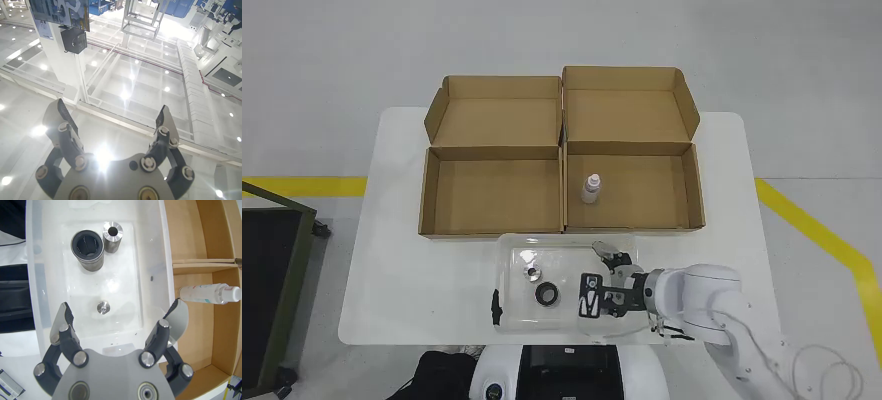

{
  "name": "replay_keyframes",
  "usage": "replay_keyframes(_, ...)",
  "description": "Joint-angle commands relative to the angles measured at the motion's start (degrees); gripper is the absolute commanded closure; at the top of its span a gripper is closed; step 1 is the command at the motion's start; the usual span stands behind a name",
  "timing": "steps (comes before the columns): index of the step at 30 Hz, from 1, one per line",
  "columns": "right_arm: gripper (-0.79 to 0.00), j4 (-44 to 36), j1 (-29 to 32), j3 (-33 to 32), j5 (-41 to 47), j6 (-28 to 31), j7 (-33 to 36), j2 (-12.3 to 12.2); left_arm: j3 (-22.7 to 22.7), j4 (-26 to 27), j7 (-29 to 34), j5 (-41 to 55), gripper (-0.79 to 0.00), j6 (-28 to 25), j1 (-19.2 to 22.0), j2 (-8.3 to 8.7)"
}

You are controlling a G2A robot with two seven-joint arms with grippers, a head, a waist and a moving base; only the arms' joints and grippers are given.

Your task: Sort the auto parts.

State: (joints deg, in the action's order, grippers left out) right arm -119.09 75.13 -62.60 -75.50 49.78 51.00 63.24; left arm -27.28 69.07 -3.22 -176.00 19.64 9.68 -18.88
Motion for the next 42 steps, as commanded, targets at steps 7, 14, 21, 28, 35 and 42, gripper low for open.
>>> replay_keyframes(7, -0.634, 3.51, -1.39, 2.48, 0.79, -0.99, 1.93, -0.03, 0.0, 0.0, 0.0, 0.0, -0.785, 0.0, 0.0, 0.0)
replay_keyframes(14, -0.459, 5.42, -2.2, 3.6, 0.83, -1.65, 2.52, -0.19, 0.0, 0.0, 0.0, 0.0, -0.785, 0.0, 0.0, 0.0)
replay_keyframes(21, -0.339, 7.04, -3.27, 5.1, 1.6, -1.84, 3.31, -0.27, 0.0, 0.0, 0.0, 0.0, -0.785, 0.0, 0.0, 0.0)
replay_keyframes(28, -0.046, 8.35, -4.68, 6.43, 2.37, -1.75, 3.07, -0.3, 0.0, 0.0, 0.0, 0.0, -0.785, 0.0, 0.0, 0.0)
replay_keyframes(35, 0.0, 5.6, -5.9, 6.72, 3.42, -0.9, 3.69, -0.56, 0.0, 0.0, 0.0, 0.0, -0.785, 0.0, 0.0, 0.0)
replay_keyframes(42, 0.0, 0.45, -5.65, 4.95, 3.21, -1.61, -0.61, -1.04, 0.0, 0.0, 0.0, 0.0, -0.785, 0.0, 0.0, 0.0)
